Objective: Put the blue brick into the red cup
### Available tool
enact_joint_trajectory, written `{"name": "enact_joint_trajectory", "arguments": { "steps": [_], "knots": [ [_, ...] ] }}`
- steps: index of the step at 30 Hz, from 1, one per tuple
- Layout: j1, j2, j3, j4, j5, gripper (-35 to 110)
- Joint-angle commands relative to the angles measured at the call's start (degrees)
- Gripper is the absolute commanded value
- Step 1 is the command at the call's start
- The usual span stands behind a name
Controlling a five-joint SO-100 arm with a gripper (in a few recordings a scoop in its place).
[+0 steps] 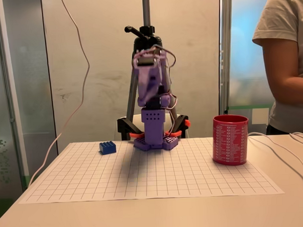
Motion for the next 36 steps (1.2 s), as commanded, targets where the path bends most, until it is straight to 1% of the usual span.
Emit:
{"name": "enact_joint_trajectory", "arguments": {
  "steps": [1,5,9,12,14,18,22,26,30,31,34,36],
  "knots": [
    [6.3,-10.9,-22.9,7.7,2.7,0],
    [15.6,-26.6,-40.8,17.4,6.2,0],
    [28.3,-35.9,-48.6,22.2,7.0,0],
    [36.9,-38.1,-48.0,22.7,4.4,0],
    [40.3,-38.7,-46.6,24.0,3.6,0],
    [48.8,-37.2,-35.9,20.5,4.1,0],
    [61.9,-36.8,-28.1,17.5,-4.8,0],
    [72.2,-34.6,-25.5,18.6,-12.9,0],
    [76.9,-31.8,-22.4,21.2,-17.8,0],
    [77.1,-30.8,-21.7,21.4,-17.7,0],
    [74.7,-27.5,-17.4,18.5,-13.4,0],
    [72.4,-26.6,-13.1,14.8,-7.6,0]
  ]
}}
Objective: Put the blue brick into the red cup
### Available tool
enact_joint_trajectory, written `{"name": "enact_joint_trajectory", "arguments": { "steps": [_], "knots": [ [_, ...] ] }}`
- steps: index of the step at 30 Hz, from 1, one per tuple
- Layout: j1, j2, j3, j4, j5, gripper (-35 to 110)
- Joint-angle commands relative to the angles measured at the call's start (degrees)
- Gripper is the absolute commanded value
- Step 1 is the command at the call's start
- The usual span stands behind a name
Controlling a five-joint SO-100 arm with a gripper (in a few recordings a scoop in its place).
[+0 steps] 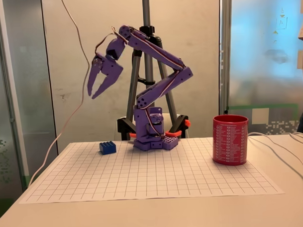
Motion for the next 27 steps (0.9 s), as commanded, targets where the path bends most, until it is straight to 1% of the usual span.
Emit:
{"name": "enact_joint_trajectory", "arguments": {
  "steps": [1,6,9,13,17,21,23,27],
  "knots": [
    [-2.1,1.6,6.1,-4.0,6.2,0],
    [-4.3,-0.4,16.4,-11.3,15.1,0],
    [-6.2,-6.7,16.2,-12.9,19.3,0],
    [-6.2,-20.0,6.7,-9.5,26.1,0],
    [-6.5,-31.0,-3.1,-0.4,31.7,0],
    [-8.4,-33.2,-4.7,2.9,35.9,0],
    [-10.5,-33.8,-6.1,6.5,39.1,0],
    [-13.0,-36.2,-6.2,9.1,43.9,0]
  ]
}}
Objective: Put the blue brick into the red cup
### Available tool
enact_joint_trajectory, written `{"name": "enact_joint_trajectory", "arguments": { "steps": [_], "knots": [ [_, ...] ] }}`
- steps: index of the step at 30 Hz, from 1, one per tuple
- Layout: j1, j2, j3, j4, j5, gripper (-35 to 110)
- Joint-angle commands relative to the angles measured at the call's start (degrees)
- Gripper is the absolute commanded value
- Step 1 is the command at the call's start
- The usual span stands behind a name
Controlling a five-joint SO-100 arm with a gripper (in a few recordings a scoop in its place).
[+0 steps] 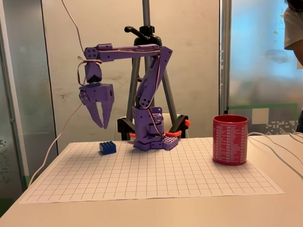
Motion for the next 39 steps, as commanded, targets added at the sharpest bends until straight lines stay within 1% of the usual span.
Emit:
{"name": "enact_joint_trajectory", "arguments": {
  "steps": [1,6,10,14,20,24,28,32,35,37,39],
  "knots": [
    [-1.6,-1.9,-3.5,2.9,3.7,0],
    [-1.5,-7.1,-3.9,4.7,7.2,0],
    [3.5,-9.8,-3.8,4.0,6.4,0],
    [6.9,-10.5,-2.0,0.8,5.5,0],
    [6.0,-9.1,0.1,1.1,4.1,0],
    [4.7,-8.6,0.9,0.3,3.3,9],
    [6.2,-9.9,2.3,1.1,5.5,7],
    [7.5,-11.4,3.2,1.5,6.7,13],
    [7.3,-11.5,3.3,1.8,7.5,14],
    [7.5,-11.2,3.0,2.2,8.0,13],
    [7.0,-11.0,2.5,2.6,8.3,7]
  ]
}}
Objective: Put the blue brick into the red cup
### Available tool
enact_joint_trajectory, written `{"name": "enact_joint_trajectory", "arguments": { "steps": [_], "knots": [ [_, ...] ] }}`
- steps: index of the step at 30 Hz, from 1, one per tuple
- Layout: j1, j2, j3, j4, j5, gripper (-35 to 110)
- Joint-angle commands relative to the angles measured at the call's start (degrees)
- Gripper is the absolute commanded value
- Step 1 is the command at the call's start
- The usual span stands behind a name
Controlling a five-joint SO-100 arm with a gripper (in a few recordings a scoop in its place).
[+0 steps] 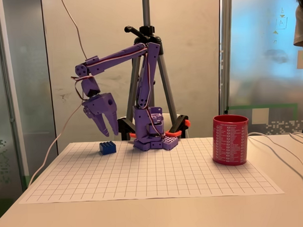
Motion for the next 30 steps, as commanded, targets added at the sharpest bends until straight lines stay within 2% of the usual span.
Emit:
{"name": "enact_joint_trajectory", "arguments": {
  "steps": [1,2,3,4,5,6,15,16,18,24,30],
  "knots": [
    [-0.3,1.9,-0.9,1.5,1.1,3],
    [-0.3,2.3,-1.1,1.7,1.1,4],
    [-0.6,2.6,-1.2,1.8,1.1,11],
    [-1.4,3.0,-0.9,1.8,1.1,26],
    [-2.1,3.4,0.2,2.3,2.2,48],
    [-2.5,3.6,1.0,2.6,2.7,56],
    [-2.0,0.9,1.6,2.9,4.0,55],
    [-2.3,0.7,1.9,2.6,4.2,51],
    [-2.9,0.5,3.8,0.7,5.2,46],
    [-5.7,0.5,10.8,-7.5,5.5,46],
    [-6.1,0.5,11.7,-9.6,5.2,42]
  ]
}}
